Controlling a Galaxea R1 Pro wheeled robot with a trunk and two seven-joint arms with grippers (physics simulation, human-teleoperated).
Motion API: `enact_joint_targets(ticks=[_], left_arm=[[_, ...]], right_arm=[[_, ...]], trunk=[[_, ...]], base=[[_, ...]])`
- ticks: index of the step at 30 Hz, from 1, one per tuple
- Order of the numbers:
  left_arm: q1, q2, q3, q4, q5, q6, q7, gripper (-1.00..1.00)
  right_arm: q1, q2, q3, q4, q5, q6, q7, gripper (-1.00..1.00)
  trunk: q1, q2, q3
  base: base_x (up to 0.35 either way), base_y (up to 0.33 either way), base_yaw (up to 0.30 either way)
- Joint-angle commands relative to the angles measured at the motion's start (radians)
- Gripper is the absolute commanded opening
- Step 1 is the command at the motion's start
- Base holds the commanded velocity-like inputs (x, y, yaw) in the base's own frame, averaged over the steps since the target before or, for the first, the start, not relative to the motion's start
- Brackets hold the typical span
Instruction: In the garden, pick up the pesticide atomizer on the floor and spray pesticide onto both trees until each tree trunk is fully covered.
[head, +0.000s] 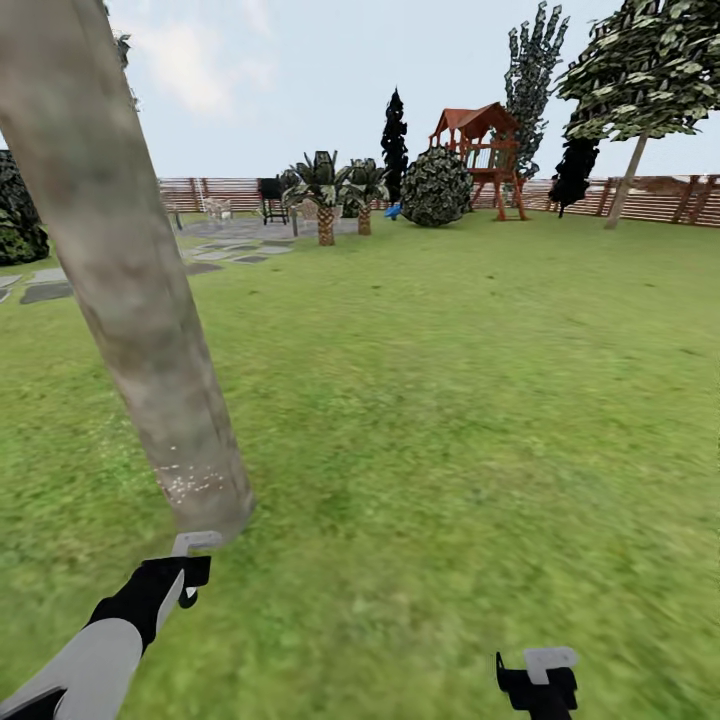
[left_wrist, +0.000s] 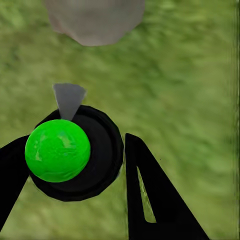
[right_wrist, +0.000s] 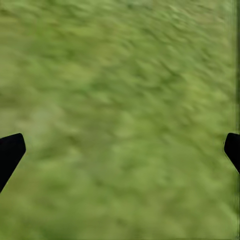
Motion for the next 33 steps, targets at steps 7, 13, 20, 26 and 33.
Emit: enact_joint_targets(ticks=[7, 13, 20, 26, 33], left_arm=[[-0.001, 0.001, 0.007, -0.002, -0.006, 0.005, -0.003, -1.0], [-0.001, 0.001, 0.008, -0.002, -0.006, 0.005, -0.003, -1.0], [-0.001, 0.001, 0.008, -0.002, -0.006, 0.005, -0.003, -1.0], [-0.001, 0.001, 0.008, -0.005, -0.006, 0.005, -0.003, -1.0], [-0.007, -0.007, 0.005, -0.11, -0.006, 0.014, -0.004, -1.0]], right_arm=[[-0.001, 0.0, -0.008, 0.001, 0.011, -0.002, -0.004, 1.0], [-0.001, 0.0, -0.008, 0.001, 0.011, -0.002, -0.005, 1.0], [-0.001, 0.001, -0.008, 0.001, 0.011, -0.002, -0.005, 1.0], [-0.001, 0.0, -0.008, 0.0, 0.011, -0.002, -0.005, 1.0], [-0.001, 0.0, -0.008, 0.0, 0.011, -0.002, -0.005, 1.0]], trunk=[[0.0, 0.0, -0.001], [0.0, 0.0, -0.001], [0.0, 0.0, -0.001], [0.0, 0.0, -0.001], [0.0, 0.0, -0.001]], base=[[0.079, -0.268, 0.005], [0.08, -0.268, 0.222], [0.085, -0.268, 0.277], [0.052, -0.269, 0.277], [0.002, -0.104, 0.277]])
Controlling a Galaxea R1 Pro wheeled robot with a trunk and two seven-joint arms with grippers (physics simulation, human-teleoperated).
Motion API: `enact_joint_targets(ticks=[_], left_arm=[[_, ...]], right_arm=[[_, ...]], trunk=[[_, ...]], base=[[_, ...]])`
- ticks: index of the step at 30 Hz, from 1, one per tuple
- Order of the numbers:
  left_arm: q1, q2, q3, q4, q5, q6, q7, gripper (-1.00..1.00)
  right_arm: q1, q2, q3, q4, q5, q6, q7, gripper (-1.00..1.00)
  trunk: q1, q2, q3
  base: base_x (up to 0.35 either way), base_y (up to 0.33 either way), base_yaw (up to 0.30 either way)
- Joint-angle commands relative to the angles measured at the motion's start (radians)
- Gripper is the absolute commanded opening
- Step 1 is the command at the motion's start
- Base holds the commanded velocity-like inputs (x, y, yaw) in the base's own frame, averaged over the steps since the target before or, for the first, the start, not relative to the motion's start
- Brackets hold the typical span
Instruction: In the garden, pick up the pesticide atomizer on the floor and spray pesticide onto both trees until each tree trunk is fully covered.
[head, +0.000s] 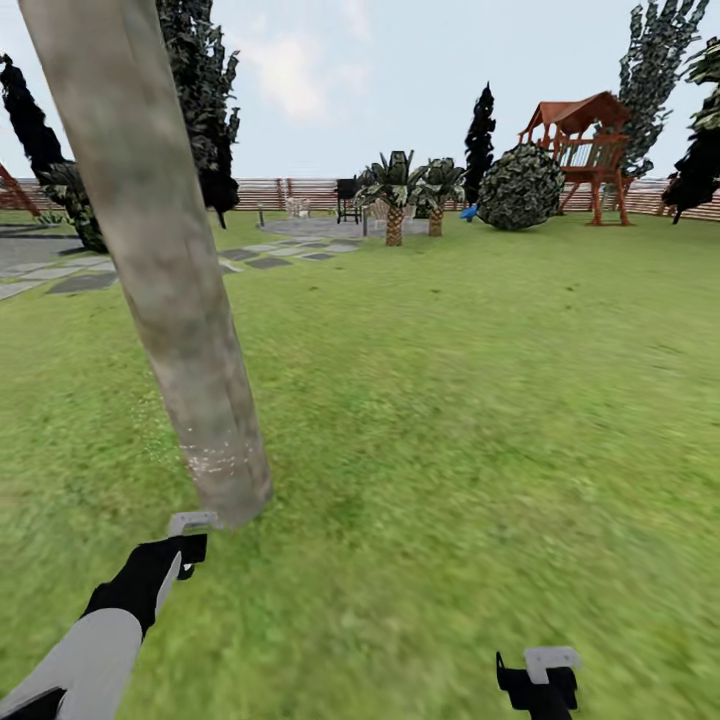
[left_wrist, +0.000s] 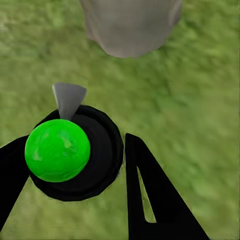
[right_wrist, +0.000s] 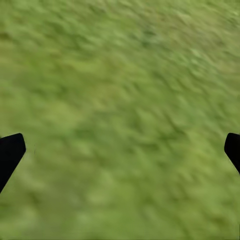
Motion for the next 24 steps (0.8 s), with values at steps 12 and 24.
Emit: enact_joint_targets(ticks=[12, 24], left_arm=[[-0.139, -0.075, -0.009, -0.1, -0.014, 0.203, -0.015, -1.0], [-0.161, 0.015, -0.156, -0.143, 0.051, 0.285, -0.062, -1.0]], right_arm=[[-0.001, -0.009, -0.008, 0.001, 0.011, -0.003, -0.005, 1.0], [-0.001, -0.007, -0.008, 0.001, 0.011, -0.003, -0.004, 1.0]], trunk=[[0.0, 0.0, -0.001], [0.0, 0.0, -0.001]], base=[[0.0, 0.0, 0.136], [0.0, 0.0, 0.0]])
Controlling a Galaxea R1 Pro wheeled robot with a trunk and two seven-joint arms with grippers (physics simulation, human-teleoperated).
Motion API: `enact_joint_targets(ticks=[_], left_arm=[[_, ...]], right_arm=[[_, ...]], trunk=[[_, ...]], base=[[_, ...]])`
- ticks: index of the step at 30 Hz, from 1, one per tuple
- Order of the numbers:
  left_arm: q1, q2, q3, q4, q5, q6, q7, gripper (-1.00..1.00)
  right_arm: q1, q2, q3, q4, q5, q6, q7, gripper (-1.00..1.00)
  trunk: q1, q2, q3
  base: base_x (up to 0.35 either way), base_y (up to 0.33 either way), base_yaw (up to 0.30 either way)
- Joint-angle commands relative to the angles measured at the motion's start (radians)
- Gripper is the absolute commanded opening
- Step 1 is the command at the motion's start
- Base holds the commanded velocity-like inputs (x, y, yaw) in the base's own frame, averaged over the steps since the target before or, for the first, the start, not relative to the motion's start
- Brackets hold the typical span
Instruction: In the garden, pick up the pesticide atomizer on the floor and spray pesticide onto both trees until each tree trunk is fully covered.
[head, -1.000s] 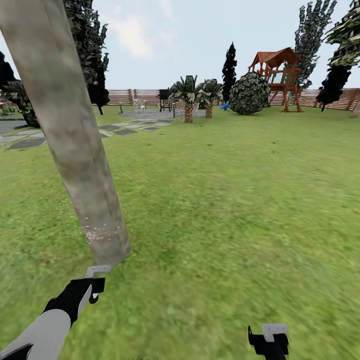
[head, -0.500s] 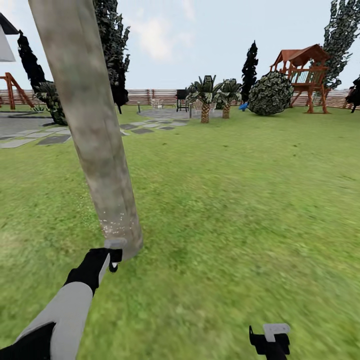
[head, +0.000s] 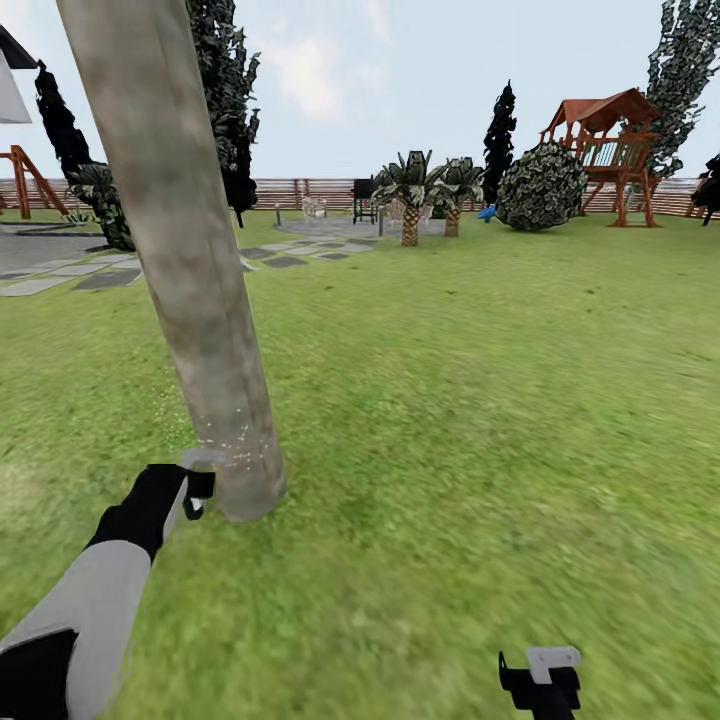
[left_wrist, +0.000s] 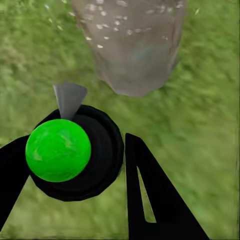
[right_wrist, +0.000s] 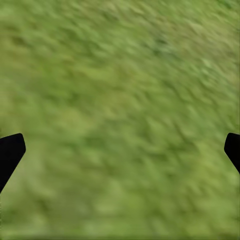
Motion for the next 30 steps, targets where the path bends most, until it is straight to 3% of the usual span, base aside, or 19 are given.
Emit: enact_joint_targets(ticks=[1, 2, 5, 10, 16, 30], left_arm=[[0.0, 0.022, 0.017, -0.006, 0.013, 0.01, -0.023, -1.0], [0.004, 0.06, 0.031, -0.013, 0.031, 0.016, -0.067, -1.0], [0.009, 0.08, 0.036, -0.02, 0.037, 0.01, -0.095, -1.0], [0.012, 0.078, 0.026, -0.022, 0.037, 0.004, -0.102, -1.0], [0.011, 0.068, 0.03, -0.018, 0.036, 0.004, -0.089, -1.0], [0.015, 0.073, 0.034, -0.006, 0.031, 0.004, -0.086, -1.0]], right_arm=[[-0.001, 0.0, -0.008, 0.001, 0.011, -0.003, -0.003, 1.0], [-0.001, 0.0, -0.008, 0.001, 0.011, -0.003, -0.003, 1.0], [-0.001, 0.0, -0.008, 0.001, 0.009, -0.003, -0.003, 1.0], [-0.001, 0.0, -0.008, 0.0, 0.009, -0.003, -0.003, 1.0], [-0.001, -0.001, -0.008, 0.001, 0.01, -0.003, -0.005, 1.0], [-0.001, -0.001, -0.009, 0.0, 0.01, -0.003, -0.004, 1.0]], trunk=[[0.0, 0.0, -0.001], [0.0, 0.0, -0.001], [0.0, 0.0, -0.001], [0.0, 0.0, -0.001], [0.0, 0.0, -0.001], [0.0, 0.0, -0.001]], base=[[0.0, 0.0, 0.0], [0.0, 0.0, 0.0], [0.0, 0.0, 0.112], [0.023, 0.0, 0.257], [0.291, -0.019, 0.052], [0.125, -0.248, 0.0]])
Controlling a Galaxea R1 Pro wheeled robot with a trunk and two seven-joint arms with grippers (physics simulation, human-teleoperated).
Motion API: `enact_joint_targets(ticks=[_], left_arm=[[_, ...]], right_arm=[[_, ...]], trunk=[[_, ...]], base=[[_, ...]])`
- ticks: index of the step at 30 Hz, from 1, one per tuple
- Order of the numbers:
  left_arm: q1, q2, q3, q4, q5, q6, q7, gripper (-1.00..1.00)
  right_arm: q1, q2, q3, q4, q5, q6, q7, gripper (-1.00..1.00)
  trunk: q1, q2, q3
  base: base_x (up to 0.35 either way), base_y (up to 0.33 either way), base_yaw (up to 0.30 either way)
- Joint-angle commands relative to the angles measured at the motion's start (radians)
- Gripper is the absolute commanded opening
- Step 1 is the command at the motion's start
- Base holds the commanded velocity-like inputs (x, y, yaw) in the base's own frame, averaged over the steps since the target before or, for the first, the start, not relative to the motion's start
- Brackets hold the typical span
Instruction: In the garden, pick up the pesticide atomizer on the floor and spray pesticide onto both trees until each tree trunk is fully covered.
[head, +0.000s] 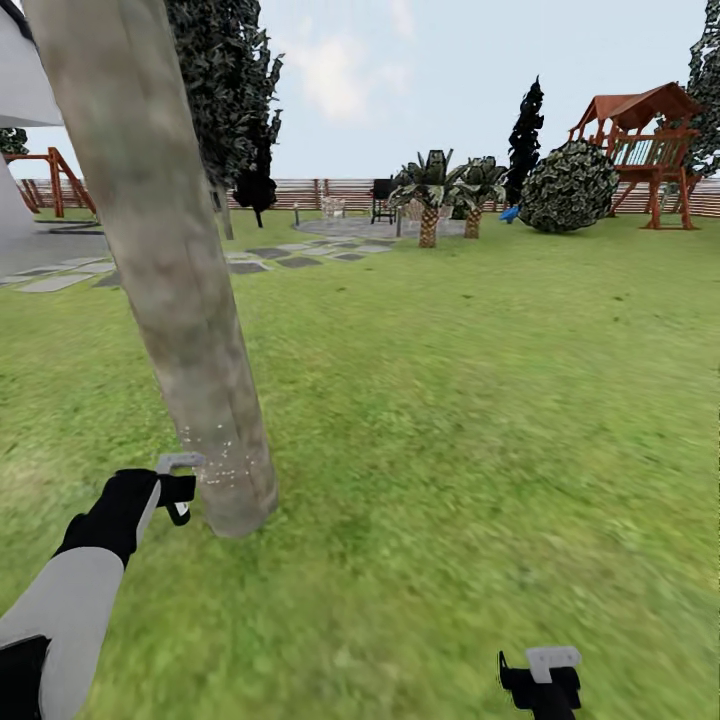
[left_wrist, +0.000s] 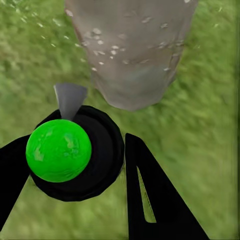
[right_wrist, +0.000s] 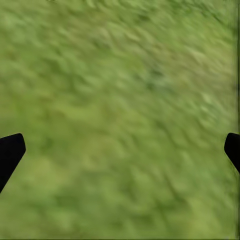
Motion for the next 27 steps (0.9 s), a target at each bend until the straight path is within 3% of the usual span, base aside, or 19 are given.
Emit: enact_joint_targets(ticks=[1, 7, 14, 18, 27], left_arm=[[0.006, 0.001, 0.005, -0.001, -0.01, 0.004, -0.005, -1.0], [0.036, 0.0, 0.001, -0.001, -0.01, 0.002, 0.057, -1.0], [0.041, -0.004, -0.001, 0.0, -0.007, 0.004, 0.065, -1.0], [0.041, -0.006, -0.001, 0.0, -0.003, 0.004, 0.065, -1.0], [0.041, -0.006, 0.0, 0.0, -0.002, 0.004, 0.065, -1.0]], right_arm=[[0.0, 0.0, -0.008, 0.001, 0.01, -0.003, -0.003, 1.0], [0.0, 0.0, -0.007, 0.001, 0.01, -0.003, -0.004, 1.0], [0.0, 0.0, -0.007, 0.001, 0.01, -0.003, -0.004, 1.0], [-0.001, 0.0, -0.007, 0.001, 0.01, -0.003, -0.004, 1.0], [0.0, 0.0, -0.007, 0.001, 0.01, -0.003, -0.002, 1.0]], trunk=[[0.0, 0.0, -0.001], [0.0, 0.0, -0.001], [0.0, 0.0, -0.001], [0.0, 0.0, -0.001], [0.0, 0.0, -0.001]], base=[[0.15, -0.256, 0.0], [0.237, -0.179, 0.128], [0.263, -0.086, 0.272], [-0.024, -0.261, 0.183], [-0.035, -0.273, 0.008]])
